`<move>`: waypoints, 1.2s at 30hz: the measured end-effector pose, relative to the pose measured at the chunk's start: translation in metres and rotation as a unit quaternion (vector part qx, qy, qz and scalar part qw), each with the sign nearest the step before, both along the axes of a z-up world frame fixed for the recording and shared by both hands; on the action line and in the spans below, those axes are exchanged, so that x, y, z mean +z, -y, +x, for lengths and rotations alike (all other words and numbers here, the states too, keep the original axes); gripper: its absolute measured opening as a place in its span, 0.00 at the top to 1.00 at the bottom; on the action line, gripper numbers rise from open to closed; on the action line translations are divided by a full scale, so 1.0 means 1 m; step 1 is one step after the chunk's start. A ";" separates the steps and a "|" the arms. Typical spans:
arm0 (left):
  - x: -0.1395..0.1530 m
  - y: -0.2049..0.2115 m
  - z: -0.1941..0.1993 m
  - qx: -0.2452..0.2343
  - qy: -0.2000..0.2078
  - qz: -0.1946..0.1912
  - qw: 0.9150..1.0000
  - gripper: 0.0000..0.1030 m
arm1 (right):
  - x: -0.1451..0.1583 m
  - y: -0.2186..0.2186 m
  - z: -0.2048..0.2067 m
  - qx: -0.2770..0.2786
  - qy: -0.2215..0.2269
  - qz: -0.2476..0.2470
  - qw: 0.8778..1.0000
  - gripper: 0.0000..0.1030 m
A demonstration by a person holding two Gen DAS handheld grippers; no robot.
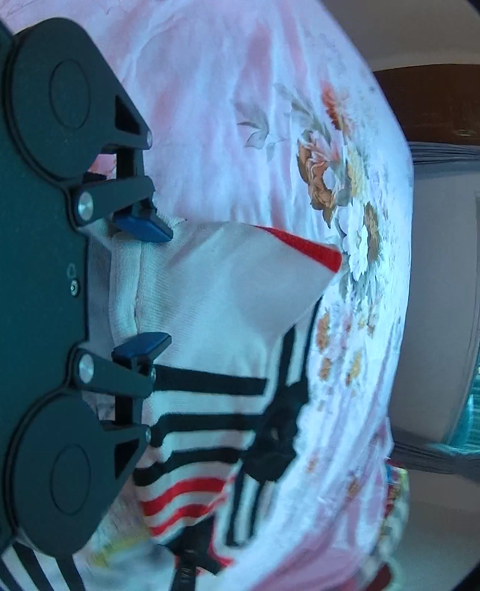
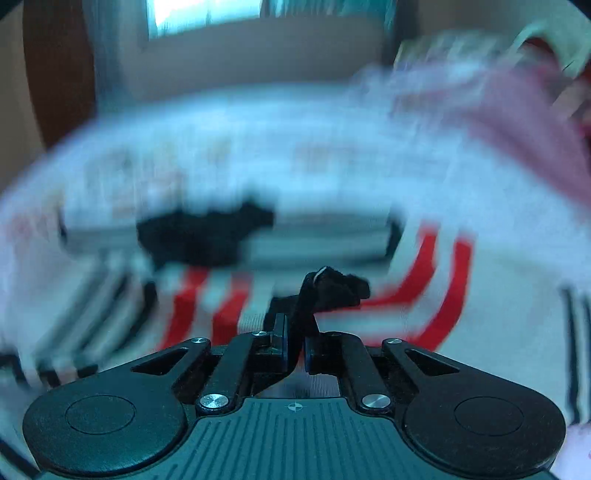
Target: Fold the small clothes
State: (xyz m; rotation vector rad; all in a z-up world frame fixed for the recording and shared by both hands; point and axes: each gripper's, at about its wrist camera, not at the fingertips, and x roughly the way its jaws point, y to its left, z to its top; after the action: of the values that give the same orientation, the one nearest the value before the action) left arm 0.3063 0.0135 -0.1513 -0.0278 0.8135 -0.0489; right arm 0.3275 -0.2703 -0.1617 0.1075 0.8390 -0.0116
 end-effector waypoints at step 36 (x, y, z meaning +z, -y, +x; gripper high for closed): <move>0.004 0.008 -0.004 0.035 -0.006 0.033 0.999 0.35 | 0.018 -0.017 -0.031 0.044 0.031 -0.025 0.998 0.42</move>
State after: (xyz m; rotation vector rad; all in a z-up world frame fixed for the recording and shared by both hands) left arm 0.3024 0.0060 -0.1476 0.0051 0.8245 0.0442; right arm 0.2966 -0.2537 -0.1438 0.0241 0.7809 0.0534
